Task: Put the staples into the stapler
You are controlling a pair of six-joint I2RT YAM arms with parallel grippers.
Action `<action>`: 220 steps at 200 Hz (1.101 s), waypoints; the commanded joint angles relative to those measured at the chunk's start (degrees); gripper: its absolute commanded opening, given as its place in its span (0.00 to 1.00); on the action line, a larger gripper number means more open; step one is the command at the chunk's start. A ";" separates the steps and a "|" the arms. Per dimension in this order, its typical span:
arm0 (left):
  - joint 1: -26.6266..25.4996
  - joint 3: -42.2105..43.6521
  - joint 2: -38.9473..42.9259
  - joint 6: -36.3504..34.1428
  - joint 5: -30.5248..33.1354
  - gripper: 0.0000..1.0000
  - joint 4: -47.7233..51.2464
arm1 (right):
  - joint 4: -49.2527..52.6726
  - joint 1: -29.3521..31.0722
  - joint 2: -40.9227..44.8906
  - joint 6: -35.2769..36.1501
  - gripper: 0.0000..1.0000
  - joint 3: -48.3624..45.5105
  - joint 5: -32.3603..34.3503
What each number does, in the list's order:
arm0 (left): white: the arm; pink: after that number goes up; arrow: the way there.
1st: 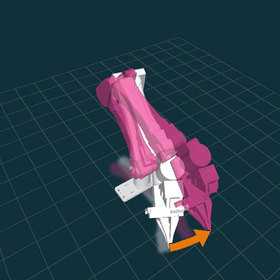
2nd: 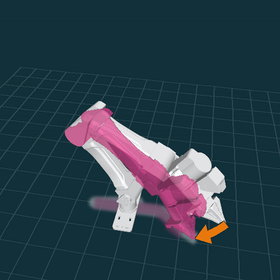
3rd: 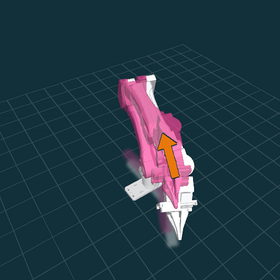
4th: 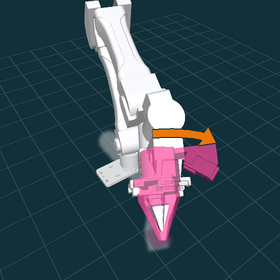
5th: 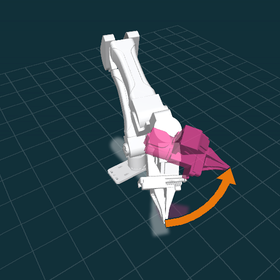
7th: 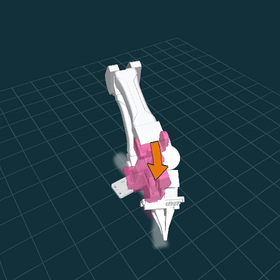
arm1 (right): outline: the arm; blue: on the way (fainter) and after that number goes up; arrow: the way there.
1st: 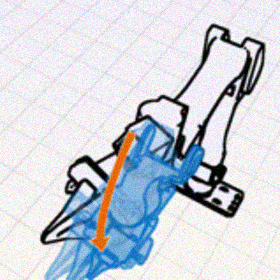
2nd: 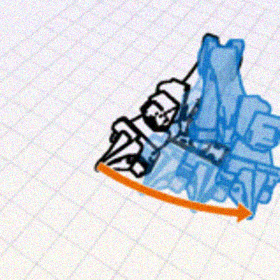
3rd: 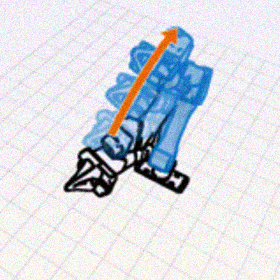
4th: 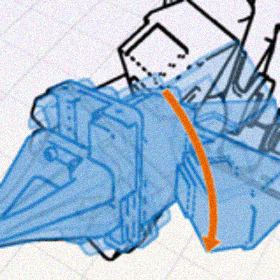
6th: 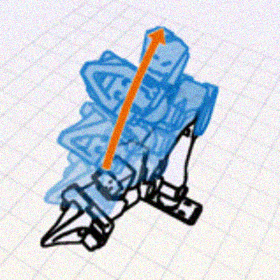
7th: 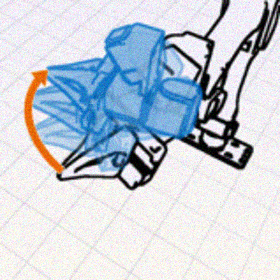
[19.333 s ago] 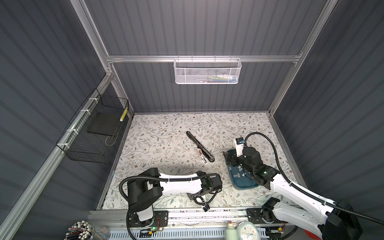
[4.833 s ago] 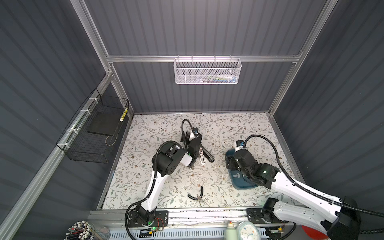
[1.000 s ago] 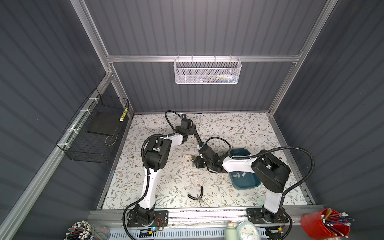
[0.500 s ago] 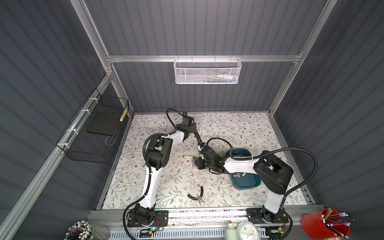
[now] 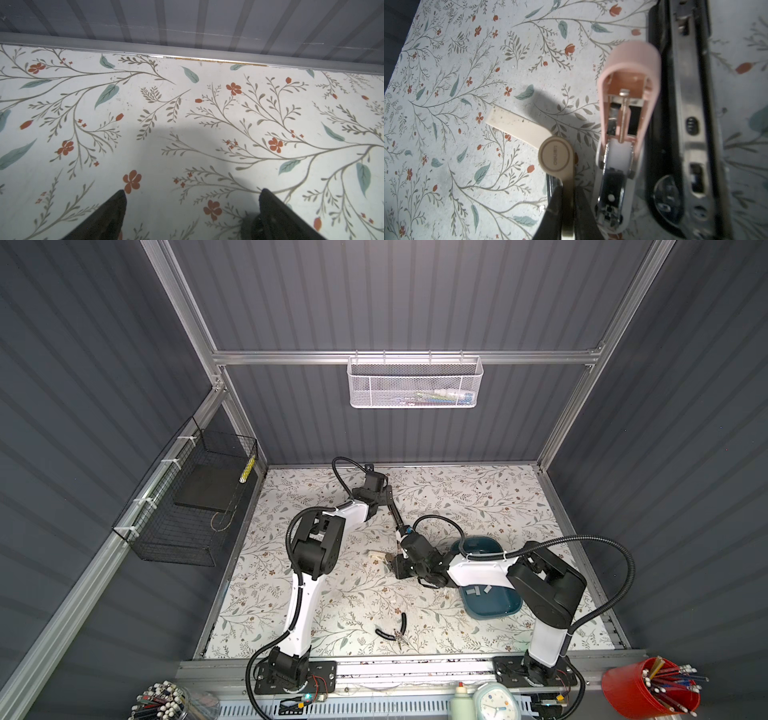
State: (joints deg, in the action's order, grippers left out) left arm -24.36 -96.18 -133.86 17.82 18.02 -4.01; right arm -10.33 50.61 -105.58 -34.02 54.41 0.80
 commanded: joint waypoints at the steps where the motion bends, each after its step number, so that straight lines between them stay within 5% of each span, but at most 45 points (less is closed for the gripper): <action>1: -0.03 -1.81 -3.13 -0.93 0.51 0.99 6.08 | 3.16 -0.17 -0.94 0.94 0.14 -0.10 0.67; 126: -0.07 -3.30 -4.00 -1.75 -0.65 0.99 7.30 | 2.68 -0.20 0.13 1.15 0.15 -0.95 0.92; 181: -0.21 18.57 7.55 -7.19 -3.44 0.99 -16.97 | 4.80 -0.25 3.52 2.35 0.20 -0.94 3.30; 220: -0.25 18.32 12.30 -7.43 -5.21 0.99 -14.10 | 6.37 -0.34 5.84 2.57 0.21 -0.43 4.04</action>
State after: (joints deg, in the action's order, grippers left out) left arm -24.36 -78.13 -124.88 12.93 15.70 -17.23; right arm -6.15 50.59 -101.60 -32.32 53.76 3.29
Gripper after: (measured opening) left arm 0.992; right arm 0.207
